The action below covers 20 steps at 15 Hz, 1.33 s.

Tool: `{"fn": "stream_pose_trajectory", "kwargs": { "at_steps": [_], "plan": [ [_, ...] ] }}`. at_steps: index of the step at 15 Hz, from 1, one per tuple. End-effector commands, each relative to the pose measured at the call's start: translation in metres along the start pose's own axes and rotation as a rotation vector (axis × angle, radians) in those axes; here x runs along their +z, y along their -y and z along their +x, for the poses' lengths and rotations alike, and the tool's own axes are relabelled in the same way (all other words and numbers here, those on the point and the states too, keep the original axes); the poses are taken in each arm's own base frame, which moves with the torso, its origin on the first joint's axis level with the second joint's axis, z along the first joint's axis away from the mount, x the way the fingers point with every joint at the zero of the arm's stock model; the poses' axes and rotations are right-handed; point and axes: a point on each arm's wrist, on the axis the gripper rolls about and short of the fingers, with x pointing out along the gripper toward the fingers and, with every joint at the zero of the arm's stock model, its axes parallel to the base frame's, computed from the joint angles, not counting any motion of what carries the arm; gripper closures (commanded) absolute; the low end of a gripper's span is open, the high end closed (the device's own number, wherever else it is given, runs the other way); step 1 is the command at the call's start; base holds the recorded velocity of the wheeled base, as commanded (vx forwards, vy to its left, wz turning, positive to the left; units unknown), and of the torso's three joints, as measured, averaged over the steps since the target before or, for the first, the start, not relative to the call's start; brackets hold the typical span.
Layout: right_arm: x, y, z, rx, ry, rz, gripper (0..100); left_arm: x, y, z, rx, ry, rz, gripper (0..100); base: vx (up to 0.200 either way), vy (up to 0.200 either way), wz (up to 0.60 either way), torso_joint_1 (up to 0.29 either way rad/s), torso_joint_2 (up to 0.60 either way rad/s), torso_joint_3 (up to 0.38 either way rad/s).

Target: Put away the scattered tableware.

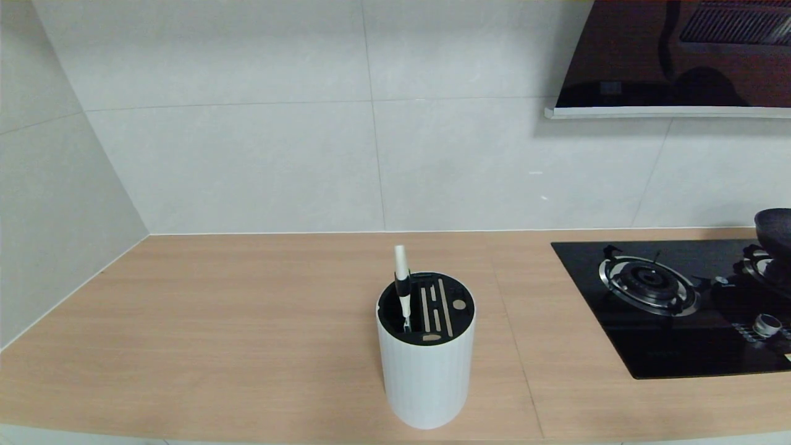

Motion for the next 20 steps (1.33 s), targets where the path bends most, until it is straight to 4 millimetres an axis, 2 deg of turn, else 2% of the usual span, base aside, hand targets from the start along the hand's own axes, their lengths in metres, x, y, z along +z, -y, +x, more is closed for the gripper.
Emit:
{"fn": "stream_pose_trajectory", "kwargs": {
  "at_steps": [1,3,4,5,8,20],
  "plan": [
    [-0.039,-0.003,0.003,0.035,-0.132,0.019,0,-0.029,0.007,0.002,-0.047,-0.108,0.018,0,0.000,0.000,0.00,0.000,0.00,0.000],
    [-0.043,-0.003,0.003,0.057,-0.171,0.044,0,-0.034,0.007,0.001,-0.062,-0.155,-0.009,0,0.000,0.000,0.00,0.000,0.00,0.000],
    [-0.052,-0.004,0.001,0.081,-0.259,0.042,0,-0.039,0.011,0.000,-0.194,-0.202,-0.026,0,0.000,0.000,0.00,0.000,0.00,0.000],
    [-0.052,-0.004,0.000,0.094,-0.261,0.042,0,-0.039,0.012,0.000,-0.267,-0.198,-0.063,0,0.000,0.000,0.00,0.000,0.00,0.000],
    [-0.052,-0.005,0.000,0.111,-0.259,0.043,0,-0.043,0.015,-0.002,-0.372,-0.230,-0.101,0,0.000,0.000,0.00,0.000,0.00,0.000],
    [-0.052,-0.005,0.000,0.110,-0.259,0.045,0,-0.042,0.015,-0.002,-0.372,-0.232,-0.120,0,0.000,0.000,0.00,0.000,0.00,0.000]
  ]
}}
